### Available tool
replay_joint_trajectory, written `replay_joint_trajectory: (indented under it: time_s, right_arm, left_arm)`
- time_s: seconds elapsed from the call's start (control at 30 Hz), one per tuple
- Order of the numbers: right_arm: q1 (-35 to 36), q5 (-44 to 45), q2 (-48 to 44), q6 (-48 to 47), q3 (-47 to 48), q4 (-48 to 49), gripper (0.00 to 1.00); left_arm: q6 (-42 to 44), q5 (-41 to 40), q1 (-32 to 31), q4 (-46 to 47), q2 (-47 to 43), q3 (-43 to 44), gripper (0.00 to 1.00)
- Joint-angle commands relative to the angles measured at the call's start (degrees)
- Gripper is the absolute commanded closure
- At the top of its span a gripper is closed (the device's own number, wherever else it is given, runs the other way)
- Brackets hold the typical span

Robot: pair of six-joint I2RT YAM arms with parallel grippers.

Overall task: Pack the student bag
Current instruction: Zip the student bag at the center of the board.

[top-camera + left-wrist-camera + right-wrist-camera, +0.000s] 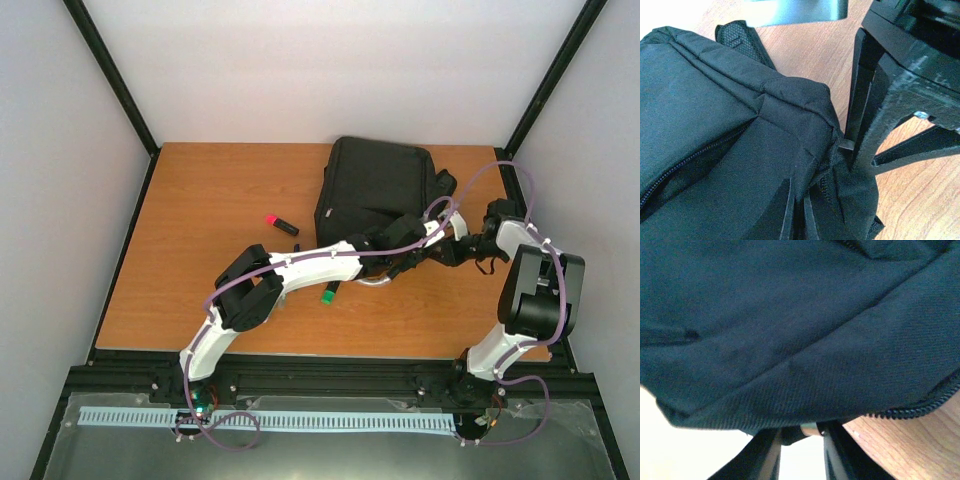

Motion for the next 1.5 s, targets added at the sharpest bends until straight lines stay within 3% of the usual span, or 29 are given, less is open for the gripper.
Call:
replay_joint_trajectory:
  time_s: [0.0,0.17,0.53,0.97,1.17,1.2,1.33,1.47]
  right_arm:
    - [0.49,-2.77,1.08,-1.15,1.26,0.75,0.83]
    - [0.48,-0.45,1.13,1.05,1.51,2.09,0.97]
    - [-1.89,11.72,1.83,0.26,1.7,2.1,0.97]
    - [-2.33,14.9,11.39,8.21,13.41,4.47,0.97]
    - [-2.32,15.57,10.4,7.89,12.68,4.61,0.97]
    - [-2.33,16.02,9.63,7.76,11.95,4.62,0.95]
    - [-3.69,16.14,4.08,7.64,8.97,3.4,0.66]
    - [-7.43,13.9,-3.33,6.76,8.02,-0.97,0.52]
  left_arm:
    - [-1.61,0.87,-0.18,3.23,-5.06,0.88,0.99]
    - [-1.37,0.6,-0.19,3.06,-4.93,0.79,0.99]
    - [-0.74,1.45,-0.18,3.85,-6.53,-2.84,0.99]
    - [-0.73,11.38,-0.18,5.94,-8.9,-6.86,0.99]
    - [-1.06,11.97,-0.23,5.81,-8.26,-6.21,0.99]
    - [-1.15,11.93,-0.19,5.9,-8.05,-6.0,0.99]
    - [-1.73,11.81,-0.18,3.77,-5.02,-0.83,0.98]
    - [-3.44,13.56,-0.18,2.09,-0.93,5.49,0.97]
